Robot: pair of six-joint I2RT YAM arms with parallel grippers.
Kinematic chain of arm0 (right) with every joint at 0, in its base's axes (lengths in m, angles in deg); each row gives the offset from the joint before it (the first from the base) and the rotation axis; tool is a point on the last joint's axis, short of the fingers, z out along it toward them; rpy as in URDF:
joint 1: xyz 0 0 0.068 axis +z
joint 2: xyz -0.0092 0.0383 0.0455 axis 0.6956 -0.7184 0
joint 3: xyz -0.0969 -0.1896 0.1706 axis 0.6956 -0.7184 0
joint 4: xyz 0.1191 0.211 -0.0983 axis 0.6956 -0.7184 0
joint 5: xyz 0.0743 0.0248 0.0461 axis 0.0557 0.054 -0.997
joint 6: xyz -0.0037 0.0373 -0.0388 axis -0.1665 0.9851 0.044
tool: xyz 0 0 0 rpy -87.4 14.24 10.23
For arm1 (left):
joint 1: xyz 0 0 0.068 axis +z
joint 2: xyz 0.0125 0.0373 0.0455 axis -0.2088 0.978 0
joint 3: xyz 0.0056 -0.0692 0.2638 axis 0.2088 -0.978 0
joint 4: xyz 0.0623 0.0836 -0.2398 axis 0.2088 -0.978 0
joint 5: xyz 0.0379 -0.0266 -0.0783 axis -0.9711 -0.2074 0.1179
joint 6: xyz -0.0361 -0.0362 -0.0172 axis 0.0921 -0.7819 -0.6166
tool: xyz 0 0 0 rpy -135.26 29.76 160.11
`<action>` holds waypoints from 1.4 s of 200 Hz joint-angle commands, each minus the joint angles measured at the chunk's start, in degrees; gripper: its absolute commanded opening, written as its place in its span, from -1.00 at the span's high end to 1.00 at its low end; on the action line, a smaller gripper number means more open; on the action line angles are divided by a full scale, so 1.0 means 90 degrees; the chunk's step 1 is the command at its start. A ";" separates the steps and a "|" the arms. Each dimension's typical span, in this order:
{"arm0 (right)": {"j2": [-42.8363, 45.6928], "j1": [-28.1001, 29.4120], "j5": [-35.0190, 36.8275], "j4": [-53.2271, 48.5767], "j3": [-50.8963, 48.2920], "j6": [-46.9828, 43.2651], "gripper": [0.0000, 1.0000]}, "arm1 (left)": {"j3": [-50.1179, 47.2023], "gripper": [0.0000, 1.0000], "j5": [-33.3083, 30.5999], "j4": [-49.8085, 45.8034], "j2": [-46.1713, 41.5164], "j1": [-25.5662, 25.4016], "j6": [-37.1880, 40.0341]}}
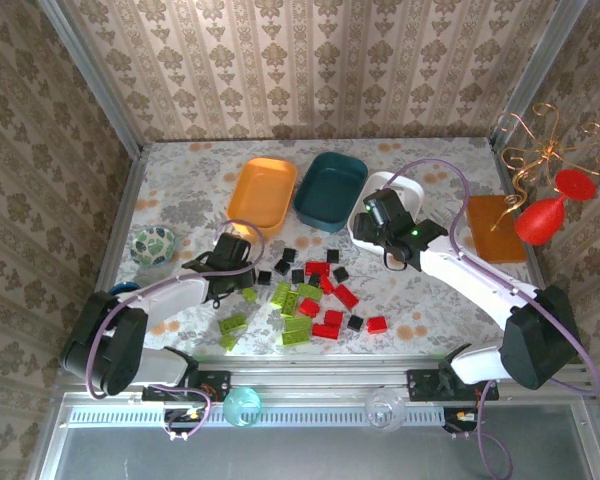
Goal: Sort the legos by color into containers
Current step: Pick up the lego from the middle-left of the table, then place the lego in the container.
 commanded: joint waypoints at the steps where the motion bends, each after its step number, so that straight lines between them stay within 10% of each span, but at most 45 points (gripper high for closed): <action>1: 0.0123 0.0002 0.0247 -0.0140 -0.0058 0.0118 -0.49 | -0.0087 0.22 0.0000 0.0069 0.0082 0.0025 -0.0011; 73: 0.0179 -0.0008 0.0276 -0.0176 -0.0099 0.0137 -0.49 | 0.0185 0.69 0.0118 -0.0187 -0.0202 0.0034 0.0057; 128: 0.0337 -0.0008 0.0213 -0.0111 -0.0197 0.0243 -0.49 | 0.1712 0.68 -0.0131 -0.0422 -0.0474 -0.0021 0.0336; 280: 0.0627 0.0002 -0.0289 -0.0120 -0.0621 0.0239 -0.49 | 0.8073 0.70 -0.0471 -0.1718 0.5471 0.1098 0.1045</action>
